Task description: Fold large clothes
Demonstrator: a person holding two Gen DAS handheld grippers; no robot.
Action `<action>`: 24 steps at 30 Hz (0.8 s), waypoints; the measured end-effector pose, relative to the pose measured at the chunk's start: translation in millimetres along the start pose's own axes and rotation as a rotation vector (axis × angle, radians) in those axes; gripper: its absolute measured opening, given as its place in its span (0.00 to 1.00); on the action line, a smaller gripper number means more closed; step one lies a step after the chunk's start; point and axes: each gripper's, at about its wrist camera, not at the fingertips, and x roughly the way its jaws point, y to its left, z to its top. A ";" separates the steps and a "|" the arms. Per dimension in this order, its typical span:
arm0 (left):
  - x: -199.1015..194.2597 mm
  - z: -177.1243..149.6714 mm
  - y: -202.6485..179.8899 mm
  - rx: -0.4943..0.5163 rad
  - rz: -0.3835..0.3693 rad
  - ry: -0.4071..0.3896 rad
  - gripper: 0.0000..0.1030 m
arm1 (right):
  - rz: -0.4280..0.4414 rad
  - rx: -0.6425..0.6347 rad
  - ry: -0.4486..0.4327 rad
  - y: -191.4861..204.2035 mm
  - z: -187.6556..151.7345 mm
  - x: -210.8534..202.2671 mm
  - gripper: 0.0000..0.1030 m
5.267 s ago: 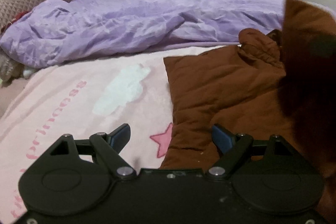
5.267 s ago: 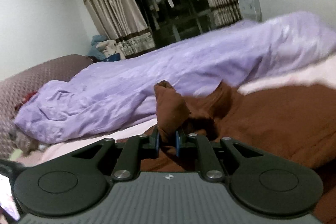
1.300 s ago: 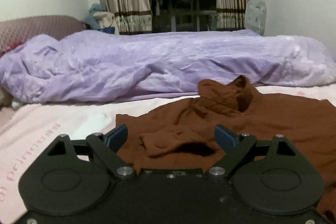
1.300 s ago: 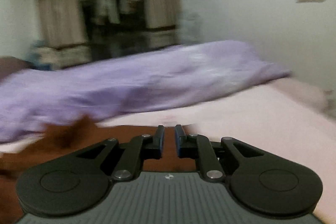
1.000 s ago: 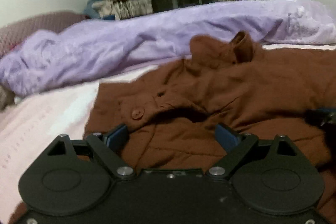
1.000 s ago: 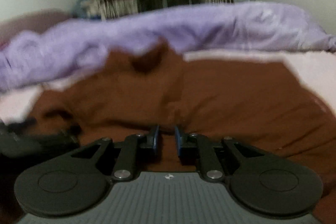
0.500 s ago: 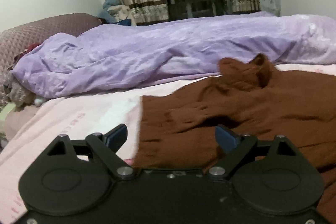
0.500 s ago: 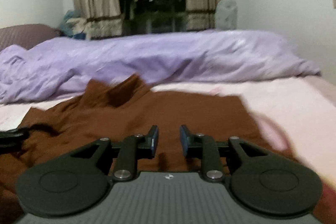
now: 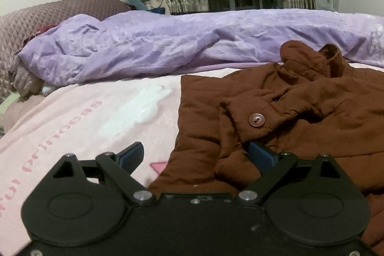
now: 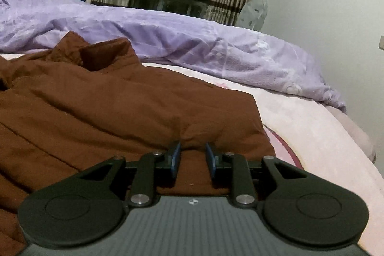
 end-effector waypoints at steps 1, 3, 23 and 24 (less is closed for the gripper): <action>1.1 1.0 0.3 -0.004 -0.005 0.004 0.95 | 0.020 0.028 0.000 -6.8 1.1 0.2 0.30; 0.5 3.2 4.9 -0.021 -0.025 0.013 0.95 | 0.072 0.103 0.000 -21.3 2.0 0.6 0.30; 3.3 -13.0 41.4 -0.001 -0.050 0.091 0.95 | 0.031 0.268 0.094 -91.8 -16.6 -19.9 0.28; 4.4 -10.3 43.5 -0.013 -0.057 0.097 0.96 | 0.030 0.257 0.103 -89.7 -19.4 -14.5 0.26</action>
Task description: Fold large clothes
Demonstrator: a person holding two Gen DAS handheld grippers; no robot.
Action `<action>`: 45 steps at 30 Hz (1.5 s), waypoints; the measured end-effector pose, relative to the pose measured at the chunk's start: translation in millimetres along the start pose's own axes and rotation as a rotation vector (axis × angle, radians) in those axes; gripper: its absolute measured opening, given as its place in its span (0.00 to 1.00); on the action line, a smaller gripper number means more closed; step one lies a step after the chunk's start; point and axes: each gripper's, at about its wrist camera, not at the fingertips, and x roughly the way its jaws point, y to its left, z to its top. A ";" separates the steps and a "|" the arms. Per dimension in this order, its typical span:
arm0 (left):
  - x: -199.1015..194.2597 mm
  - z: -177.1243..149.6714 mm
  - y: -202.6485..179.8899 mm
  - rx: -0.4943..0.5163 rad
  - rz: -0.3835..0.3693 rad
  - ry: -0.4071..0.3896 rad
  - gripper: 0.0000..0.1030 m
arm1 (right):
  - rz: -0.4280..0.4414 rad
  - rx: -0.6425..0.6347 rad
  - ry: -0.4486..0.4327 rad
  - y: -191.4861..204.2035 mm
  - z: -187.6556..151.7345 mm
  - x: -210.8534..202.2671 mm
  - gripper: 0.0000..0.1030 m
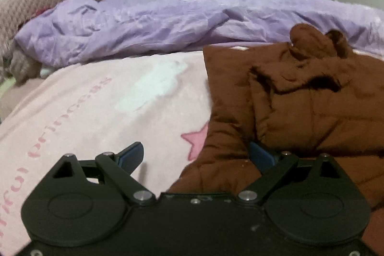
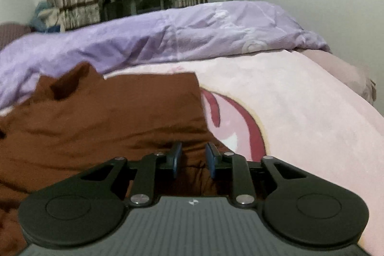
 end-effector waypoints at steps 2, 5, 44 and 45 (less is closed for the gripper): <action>6.4 0.8 3.4 -0.022 -0.022 0.017 0.96 | -0.007 -0.005 -0.005 0.9 -2.6 5.1 0.26; 8.6 0.9 7.0 -0.058 -0.045 0.029 0.97 | 0.009 0.032 -0.010 -3.4 -2.9 7.2 0.26; -140.4 -77.8 -41.7 0.071 -0.105 0.139 1.00 | 0.043 -0.126 0.155 28.4 -74.3 -124.3 0.43; -141.2 -79.7 -38.7 0.078 -0.089 0.138 1.00 | 0.009 -0.117 0.150 18.0 -74.7 -124.1 0.44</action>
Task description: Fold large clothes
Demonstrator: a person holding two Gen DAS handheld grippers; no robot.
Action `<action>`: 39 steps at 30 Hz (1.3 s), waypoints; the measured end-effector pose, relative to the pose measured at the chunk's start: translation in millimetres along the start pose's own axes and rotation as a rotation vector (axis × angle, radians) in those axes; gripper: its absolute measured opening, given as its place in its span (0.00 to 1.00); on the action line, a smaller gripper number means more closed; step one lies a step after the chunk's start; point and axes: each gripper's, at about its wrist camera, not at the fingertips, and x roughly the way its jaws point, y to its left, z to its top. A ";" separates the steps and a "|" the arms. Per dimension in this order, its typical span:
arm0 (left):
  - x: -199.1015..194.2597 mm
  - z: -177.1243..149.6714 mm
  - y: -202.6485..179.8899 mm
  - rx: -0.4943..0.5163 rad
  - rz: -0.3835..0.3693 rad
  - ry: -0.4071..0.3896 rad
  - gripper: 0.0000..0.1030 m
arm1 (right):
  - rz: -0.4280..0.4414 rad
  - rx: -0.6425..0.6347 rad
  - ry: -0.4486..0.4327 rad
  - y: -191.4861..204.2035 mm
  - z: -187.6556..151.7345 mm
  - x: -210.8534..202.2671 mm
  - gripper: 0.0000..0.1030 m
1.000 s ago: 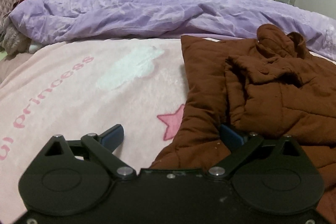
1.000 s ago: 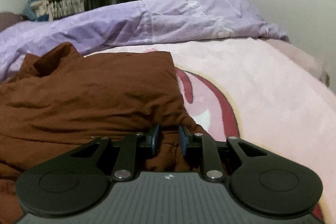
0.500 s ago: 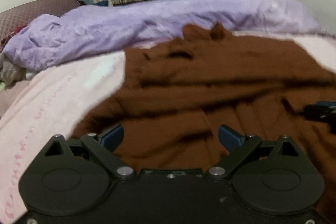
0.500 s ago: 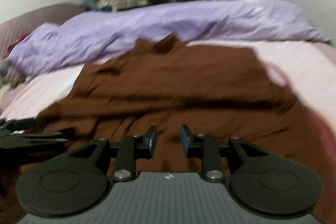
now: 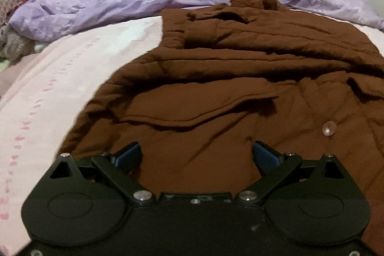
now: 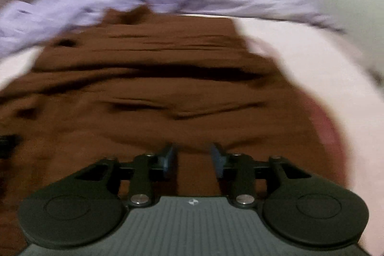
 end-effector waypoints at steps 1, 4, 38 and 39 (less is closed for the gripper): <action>0.4 -0.9 3.2 0.003 0.029 0.004 1.00 | -0.006 0.027 -0.002 -12.4 -2.1 -0.4 0.44; 1.2 -4.0 18.2 0.000 0.056 0.012 1.00 | 0.054 0.114 -0.009 -46.3 -7.3 -5.1 0.40; -6.5 -7.2 -32.4 0.094 -0.001 -0.004 1.00 | 0.136 -0.026 -0.003 44.9 -10.0 -13.7 0.43; -6.6 -8.1 -27.4 0.088 -0.008 -0.001 1.00 | 0.139 -0.009 -0.002 36.2 -10.5 -14.5 0.43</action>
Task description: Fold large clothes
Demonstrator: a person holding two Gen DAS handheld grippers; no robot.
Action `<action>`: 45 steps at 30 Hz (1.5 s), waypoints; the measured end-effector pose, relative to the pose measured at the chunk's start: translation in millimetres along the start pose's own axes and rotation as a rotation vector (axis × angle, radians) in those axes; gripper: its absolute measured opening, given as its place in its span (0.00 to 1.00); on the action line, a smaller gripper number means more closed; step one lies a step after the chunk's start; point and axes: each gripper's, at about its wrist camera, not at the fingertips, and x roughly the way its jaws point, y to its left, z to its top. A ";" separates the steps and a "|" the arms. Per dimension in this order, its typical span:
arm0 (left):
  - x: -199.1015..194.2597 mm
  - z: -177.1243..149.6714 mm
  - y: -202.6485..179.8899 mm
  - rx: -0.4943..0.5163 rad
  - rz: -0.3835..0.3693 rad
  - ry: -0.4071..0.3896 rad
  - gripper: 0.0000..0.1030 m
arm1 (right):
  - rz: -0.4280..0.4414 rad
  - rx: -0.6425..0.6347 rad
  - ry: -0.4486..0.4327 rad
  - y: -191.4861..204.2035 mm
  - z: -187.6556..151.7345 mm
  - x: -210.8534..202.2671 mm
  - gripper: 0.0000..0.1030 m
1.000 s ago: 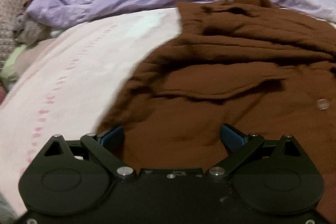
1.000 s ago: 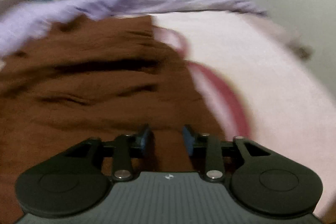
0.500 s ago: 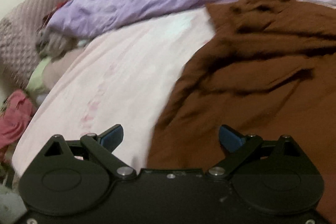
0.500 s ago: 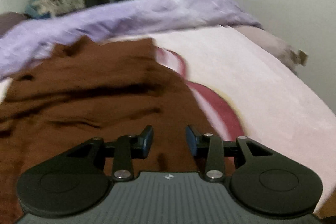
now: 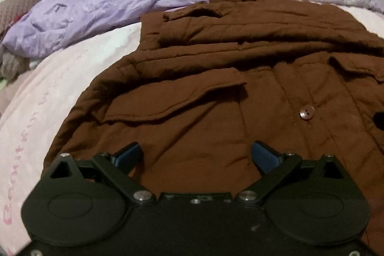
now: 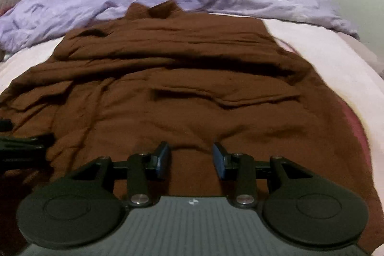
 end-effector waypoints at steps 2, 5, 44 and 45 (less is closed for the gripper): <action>-0.2 -0.9 10.4 -0.012 -0.022 0.014 1.00 | -0.024 0.018 0.005 -15.4 -3.2 -6.8 0.43; -5.9 -7.6 31.6 -0.053 -0.048 0.039 1.00 | -0.118 0.013 0.004 -36.6 -7.6 -9.4 0.43; -54.6 -52.2 123.4 -0.099 -0.086 0.174 0.95 | -0.050 0.117 0.010 -116.8 -30.5 -59.6 0.31; -52.1 -58.3 127.0 -0.115 -0.083 0.174 0.98 | -0.064 0.130 0.034 -121.6 -34.4 -53.8 0.31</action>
